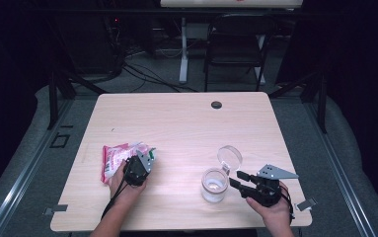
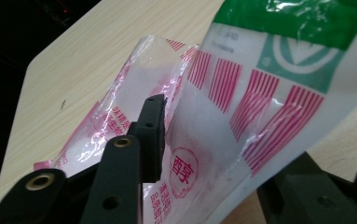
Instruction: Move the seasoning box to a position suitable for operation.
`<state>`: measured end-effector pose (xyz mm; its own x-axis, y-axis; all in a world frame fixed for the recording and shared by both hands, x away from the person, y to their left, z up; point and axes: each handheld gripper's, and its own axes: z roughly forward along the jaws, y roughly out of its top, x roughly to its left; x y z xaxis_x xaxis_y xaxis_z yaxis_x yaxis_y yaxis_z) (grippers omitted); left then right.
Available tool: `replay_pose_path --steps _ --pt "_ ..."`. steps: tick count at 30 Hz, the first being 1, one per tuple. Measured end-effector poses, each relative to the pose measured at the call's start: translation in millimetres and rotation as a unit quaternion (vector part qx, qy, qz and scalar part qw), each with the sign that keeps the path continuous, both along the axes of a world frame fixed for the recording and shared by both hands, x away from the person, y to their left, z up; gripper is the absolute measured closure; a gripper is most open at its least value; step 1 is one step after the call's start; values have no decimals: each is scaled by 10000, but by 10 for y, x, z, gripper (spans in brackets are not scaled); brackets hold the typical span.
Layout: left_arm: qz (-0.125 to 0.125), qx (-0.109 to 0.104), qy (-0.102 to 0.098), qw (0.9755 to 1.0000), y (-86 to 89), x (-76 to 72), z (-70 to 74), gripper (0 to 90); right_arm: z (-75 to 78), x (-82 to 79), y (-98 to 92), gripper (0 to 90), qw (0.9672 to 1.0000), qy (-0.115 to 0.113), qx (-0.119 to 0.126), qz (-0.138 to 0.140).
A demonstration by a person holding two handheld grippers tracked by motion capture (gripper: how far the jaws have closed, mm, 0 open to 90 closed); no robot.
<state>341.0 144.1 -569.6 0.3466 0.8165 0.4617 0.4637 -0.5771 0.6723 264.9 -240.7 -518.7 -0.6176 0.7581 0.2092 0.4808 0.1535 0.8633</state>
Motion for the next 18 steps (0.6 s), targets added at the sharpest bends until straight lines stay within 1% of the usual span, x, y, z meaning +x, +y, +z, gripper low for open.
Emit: replay_pose_path --steps 1,4,5,6,8,9,10,13,14,15,16,18 --pt "28 15 -34 10000 0 1 1 656 0 0 -2 561 10000 6 -23 -5" --pt "61 25 -48 10000 0 0 4 714 -2 1 -2 561 10000 17 -29 -6" --pt "72 30 -84 9999 0 1 2 714 -3 0 -1 562 10000 15 -25 -1" --pt "94 37 -88 9999 5 0 10 777 -4 0 0 562 10000 10 -19 0" --pt "120 43 -127 9998 11 2 15 789 -5 1 -1 561 10000 12 -21 0" --pt "134 -1 -145 9998 17 5 17 804 -6 1 -1 561 10000 13 -19 -16" --pt "164 15 -161 9997 27 6 27 816 -6 1 -3 562 10000 14 -19 -18" --pt "207 -127 -136 9996 68 15 51 855 -3 -1 -3 562 10000 11 -18 -7" --pt "229 -218 -108 9994 95 17 65 877 -4 -1 -3 562 10000 10 -15 -5" --pt "229 -218 -108 9994 95 17 65 886 -4 -1 -3 562 10000 10 -15 -5" --pt "216 -280 -48 9994 125 22 85 893 -4 0 -3 562 10000 12 -25 -3" --pt "214 -300 -25 9993 134 23 93 899 -5 0 0 562 10000 9 -15 -1"
